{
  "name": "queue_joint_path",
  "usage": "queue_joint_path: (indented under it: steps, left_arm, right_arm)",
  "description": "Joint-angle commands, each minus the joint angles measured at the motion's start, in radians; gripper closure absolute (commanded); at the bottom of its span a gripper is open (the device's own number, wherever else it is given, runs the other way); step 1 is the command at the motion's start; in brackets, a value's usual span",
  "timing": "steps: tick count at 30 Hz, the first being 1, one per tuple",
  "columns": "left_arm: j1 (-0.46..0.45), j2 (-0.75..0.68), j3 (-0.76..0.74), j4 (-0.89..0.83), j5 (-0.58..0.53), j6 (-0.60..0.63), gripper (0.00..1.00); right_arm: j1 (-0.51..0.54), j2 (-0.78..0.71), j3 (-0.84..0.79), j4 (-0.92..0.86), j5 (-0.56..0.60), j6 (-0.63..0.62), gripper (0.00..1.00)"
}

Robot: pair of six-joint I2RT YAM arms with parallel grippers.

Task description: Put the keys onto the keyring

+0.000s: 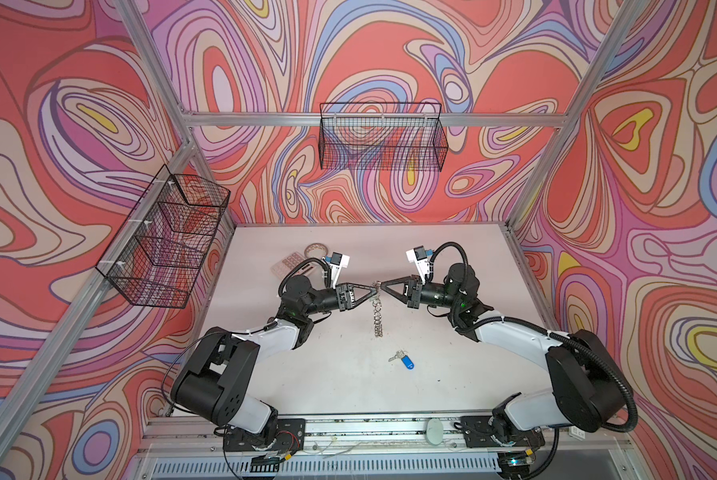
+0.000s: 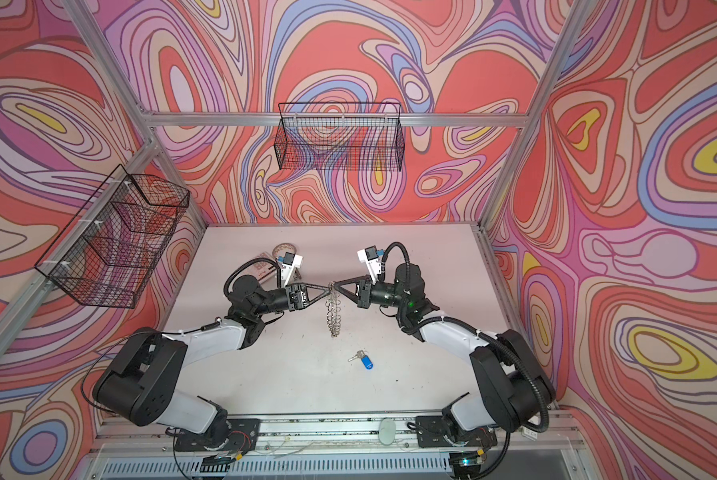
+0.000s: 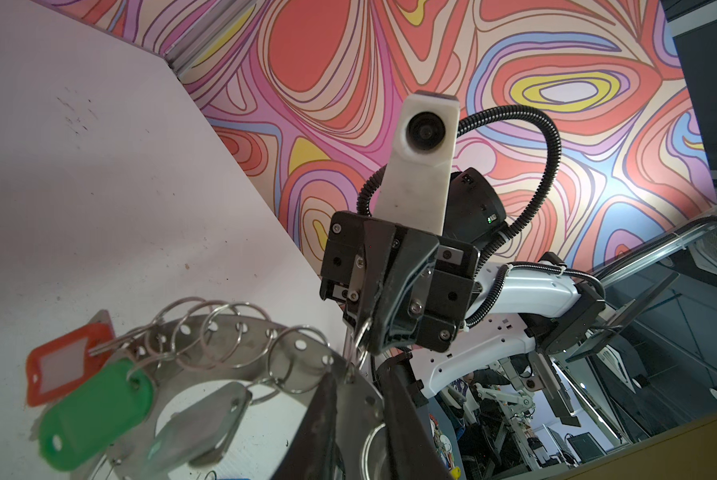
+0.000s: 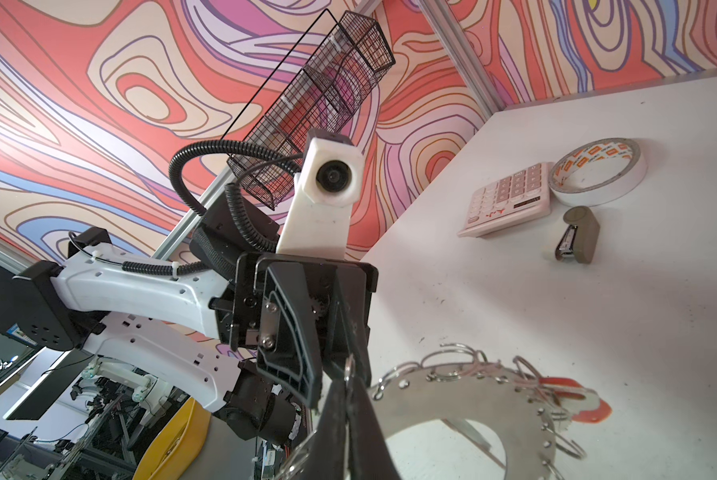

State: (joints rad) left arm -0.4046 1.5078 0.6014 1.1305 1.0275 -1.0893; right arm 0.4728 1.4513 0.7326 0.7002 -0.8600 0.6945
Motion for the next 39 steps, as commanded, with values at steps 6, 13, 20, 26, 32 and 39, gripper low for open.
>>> queue_joint_path:
  steps: [6,13,20,26,32,39]
  left_arm:
    - [-0.017,0.026,0.003,0.112,0.011,-0.038,0.85]
    - [-0.021,0.026,0.007,0.107,-0.016,-0.043,0.97]
    - [-0.021,-0.096,0.044,-0.212,-0.097,0.148,1.0]
    - [-0.035,-0.257,0.171,-0.82,-0.168,0.576,1.0]
    - [-0.087,-0.297,0.259,-1.108,-0.255,0.819,1.0]
    - [-0.074,-0.27,0.218,-1.073,-0.307,0.713,1.0]
  right_arm:
    - [0.002,0.006,-0.011,0.047,0.017,0.008,1.0]
    - [0.003,0.003,-0.017,0.038,0.02,-0.003,1.0]
    - [0.0,-0.03,-0.036,-0.015,0.044,-0.028,0.98]
    - [-0.097,-0.059,-0.087,0.068,0.032,0.058,0.67]
    - [-0.13,-0.073,-0.101,0.069,0.043,0.063,0.52]
    - [-0.13,-0.082,-0.095,-0.027,0.094,-0.005,0.51]
